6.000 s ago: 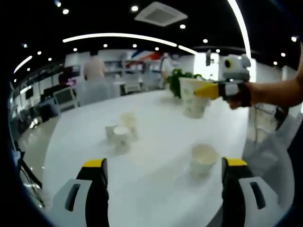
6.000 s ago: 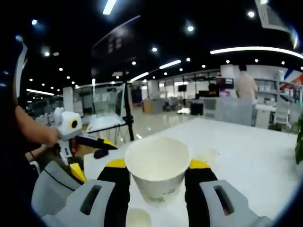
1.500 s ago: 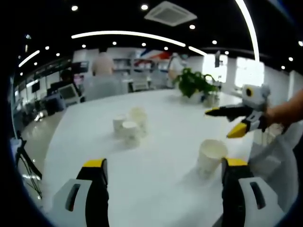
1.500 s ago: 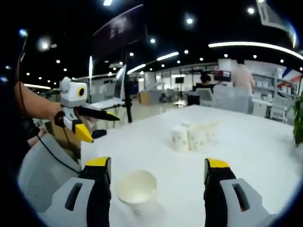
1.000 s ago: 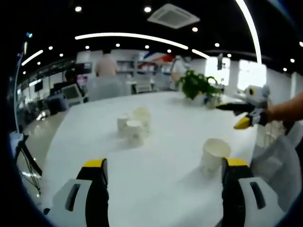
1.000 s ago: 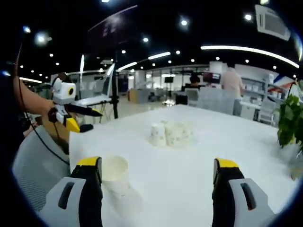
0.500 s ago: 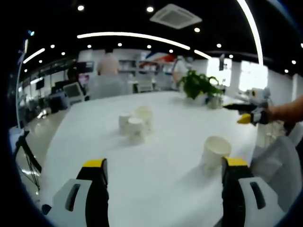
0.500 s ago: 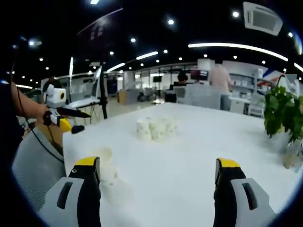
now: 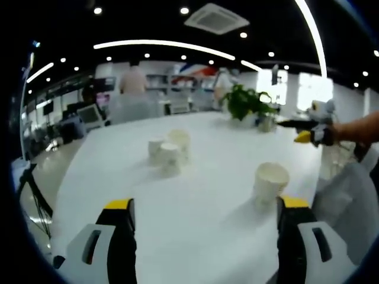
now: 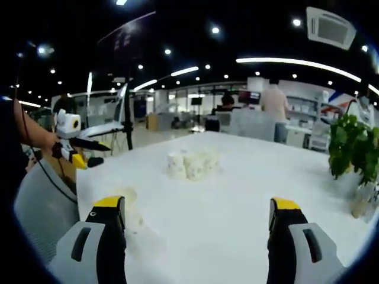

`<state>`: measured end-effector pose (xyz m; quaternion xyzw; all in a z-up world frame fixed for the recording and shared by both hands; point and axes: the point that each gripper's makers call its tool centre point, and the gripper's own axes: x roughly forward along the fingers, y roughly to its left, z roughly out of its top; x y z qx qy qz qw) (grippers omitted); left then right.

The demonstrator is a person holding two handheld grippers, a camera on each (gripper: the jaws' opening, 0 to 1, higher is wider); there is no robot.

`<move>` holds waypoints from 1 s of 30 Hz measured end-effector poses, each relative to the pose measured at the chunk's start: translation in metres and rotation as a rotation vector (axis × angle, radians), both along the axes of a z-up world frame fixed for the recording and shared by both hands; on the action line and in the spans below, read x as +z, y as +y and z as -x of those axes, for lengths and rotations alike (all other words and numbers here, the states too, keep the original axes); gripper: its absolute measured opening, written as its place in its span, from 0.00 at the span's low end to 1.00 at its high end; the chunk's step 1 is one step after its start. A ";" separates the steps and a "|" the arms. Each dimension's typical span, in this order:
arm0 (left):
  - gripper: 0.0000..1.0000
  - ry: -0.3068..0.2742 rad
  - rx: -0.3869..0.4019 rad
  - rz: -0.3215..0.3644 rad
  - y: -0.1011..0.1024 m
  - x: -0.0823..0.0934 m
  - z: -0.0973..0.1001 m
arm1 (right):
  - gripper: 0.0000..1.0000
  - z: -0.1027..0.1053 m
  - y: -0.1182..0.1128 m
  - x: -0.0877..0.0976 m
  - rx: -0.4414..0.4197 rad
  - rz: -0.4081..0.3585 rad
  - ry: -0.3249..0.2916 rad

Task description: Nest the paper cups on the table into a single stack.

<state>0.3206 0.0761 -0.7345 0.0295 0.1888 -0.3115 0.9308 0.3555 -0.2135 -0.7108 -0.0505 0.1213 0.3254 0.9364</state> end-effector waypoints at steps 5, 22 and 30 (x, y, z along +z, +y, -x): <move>0.96 0.011 -0.003 -0.001 0.000 0.000 -0.003 | 1.00 -0.001 0.000 -0.005 0.001 0.003 0.013; 0.99 0.057 -0.016 -0.013 -0.010 -0.028 -0.036 | 1.00 -0.001 -0.005 -0.016 -0.029 -0.026 0.052; 0.94 0.060 -0.052 -0.040 -0.026 -0.039 -0.064 | 1.00 0.001 -0.006 -0.024 -0.043 -0.030 0.072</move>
